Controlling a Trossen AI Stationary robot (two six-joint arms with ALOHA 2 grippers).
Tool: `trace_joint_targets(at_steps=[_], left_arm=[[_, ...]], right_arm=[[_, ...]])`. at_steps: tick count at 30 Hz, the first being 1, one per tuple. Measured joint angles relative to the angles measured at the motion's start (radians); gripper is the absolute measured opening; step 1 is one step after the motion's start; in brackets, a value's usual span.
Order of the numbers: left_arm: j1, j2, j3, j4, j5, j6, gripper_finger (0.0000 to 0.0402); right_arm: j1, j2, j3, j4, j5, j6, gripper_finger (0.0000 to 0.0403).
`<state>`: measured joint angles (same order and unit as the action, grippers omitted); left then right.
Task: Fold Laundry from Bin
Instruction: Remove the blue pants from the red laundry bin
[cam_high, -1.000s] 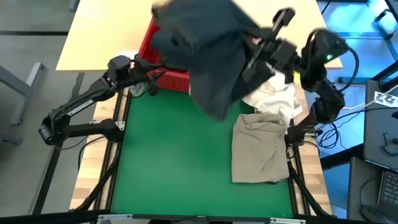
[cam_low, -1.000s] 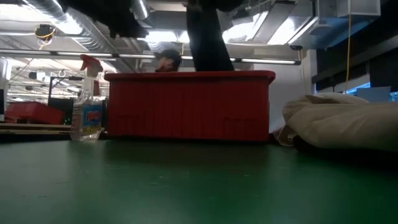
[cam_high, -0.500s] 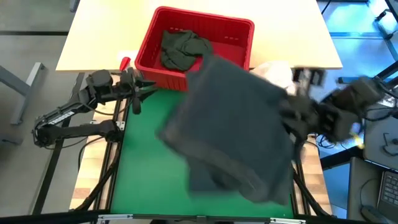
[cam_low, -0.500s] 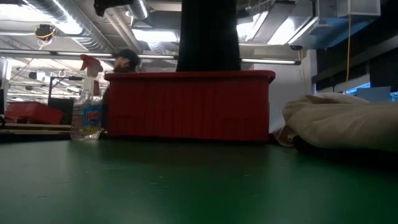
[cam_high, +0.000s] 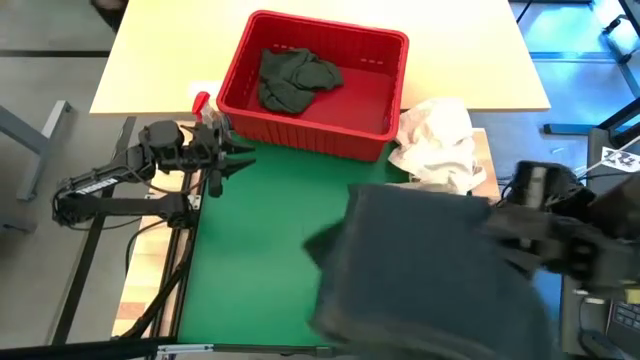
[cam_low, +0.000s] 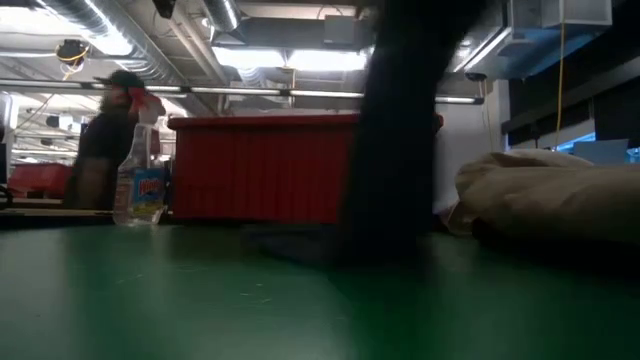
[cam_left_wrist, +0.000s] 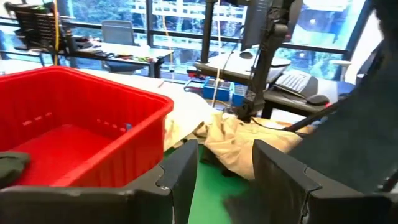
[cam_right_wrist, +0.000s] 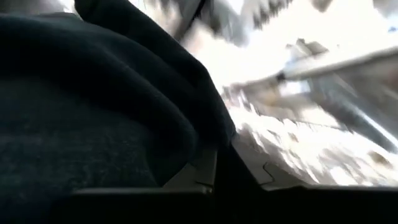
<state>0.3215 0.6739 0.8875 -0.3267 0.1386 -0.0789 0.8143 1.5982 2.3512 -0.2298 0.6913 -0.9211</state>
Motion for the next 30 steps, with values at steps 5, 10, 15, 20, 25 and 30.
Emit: trace_joint_targets(at_steps=[5,10,15,20,25,30], left_arm=[[-0.047,0.002,0.000,-0.001,-0.038,-0.001,0.0149],[-0.088,0.042,0.000,-0.026,-0.116,0.002,0.0149],[-0.112,0.148,0.000,-0.059,-0.204,0.010,0.0149],[-0.113,0.265,0.000,-0.078,-0.320,0.015,0.0149],[-0.113,0.318,0.000,-0.143,-0.392,0.003,0.0149],[-0.125,0.295,0.000,-0.208,-0.390,-0.058,0.0149]], right_arm=[[-0.095,0.001,-0.055,-0.251,0.214,0.180,0.0025],[-0.234,0.001,-0.154,-0.622,0.211,0.559,0.0025],[-0.342,0.001,-0.385,-0.859,0.197,0.897,0.0025],[-0.415,0.002,-0.708,-0.747,0.142,1.027,0.0025],[-0.505,0.003,-1.000,-0.253,-0.023,1.035,0.0025],[-0.600,0.003,-1.137,0.130,-0.160,1.097,0.0025]])
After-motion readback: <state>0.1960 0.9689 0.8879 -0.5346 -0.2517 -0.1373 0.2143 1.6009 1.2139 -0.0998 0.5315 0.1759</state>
